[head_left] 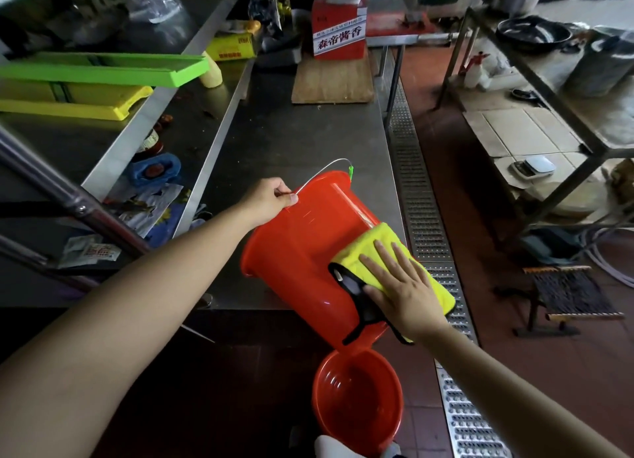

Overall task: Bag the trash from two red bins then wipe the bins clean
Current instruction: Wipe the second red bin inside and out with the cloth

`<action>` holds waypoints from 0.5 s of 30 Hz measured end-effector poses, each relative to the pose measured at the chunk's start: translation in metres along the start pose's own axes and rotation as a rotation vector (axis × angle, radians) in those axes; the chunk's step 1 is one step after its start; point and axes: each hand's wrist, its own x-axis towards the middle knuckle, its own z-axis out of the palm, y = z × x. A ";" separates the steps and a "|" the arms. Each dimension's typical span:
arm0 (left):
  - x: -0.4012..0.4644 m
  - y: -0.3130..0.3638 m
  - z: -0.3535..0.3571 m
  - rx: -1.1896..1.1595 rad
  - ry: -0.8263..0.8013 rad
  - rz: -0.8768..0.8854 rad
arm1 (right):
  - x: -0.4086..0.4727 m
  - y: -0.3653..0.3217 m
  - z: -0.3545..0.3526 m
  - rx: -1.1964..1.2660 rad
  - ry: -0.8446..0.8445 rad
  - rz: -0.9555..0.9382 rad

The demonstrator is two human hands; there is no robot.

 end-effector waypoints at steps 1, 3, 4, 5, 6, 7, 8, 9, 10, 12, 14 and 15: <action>-0.002 0.000 0.000 0.001 -0.001 -0.004 | -0.011 0.006 -0.002 0.024 -0.003 0.013; -0.005 -0.001 0.000 -0.005 -0.007 -0.015 | -0.022 0.011 -0.003 0.053 -0.020 0.007; -0.006 -0.003 0.001 -0.013 -0.012 -0.018 | -0.022 0.012 -0.004 0.054 -0.027 -0.001; -0.008 -0.005 0.001 -0.018 -0.014 -0.019 | -0.018 0.011 -0.004 0.056 -0.036 0.002; -0.008 -0.006 0.002 -0.018 -0.010 -0.017 | -0.010 0.009 -0.005 0.062 -0.048 0.014; -0.009 -0.005 0.002 -0.016 -0.005 -0.016 | 0.003 0.008 -0.007 0.070 -0.065 0.032; -0.009 -0.005 0.002 -0.017 -0.001 -0.017 | 0.018 0.005 -0.008 0.076 -0.088 0.050; -0.009 -0.005 0.001 -0.018 0.003 -0.018 | 0.033 0.002 -0.009 0.076 -0.112 0.064; -0.009 -0.005 0.001 -0.019 0.006 -0.017 | 0.050 -0.003 -0.009 0.075 -0.132 0.071; -0.008 -0.006 0.000 -0.031 0.013 -0.006 | 0.084 -0.014 -0.007 0.077 -0.156 0.075; -0.007 -0.007 0.001 -0.033 0.014 -0.002 | 0.123 -0.023 -0.004 0.083 -0.176 0.083; -0.006 -0.009 -0.001 -0.023 0.017 -0.012 | 0.144 -0.029 -0.002 0.089 -0.192 0.083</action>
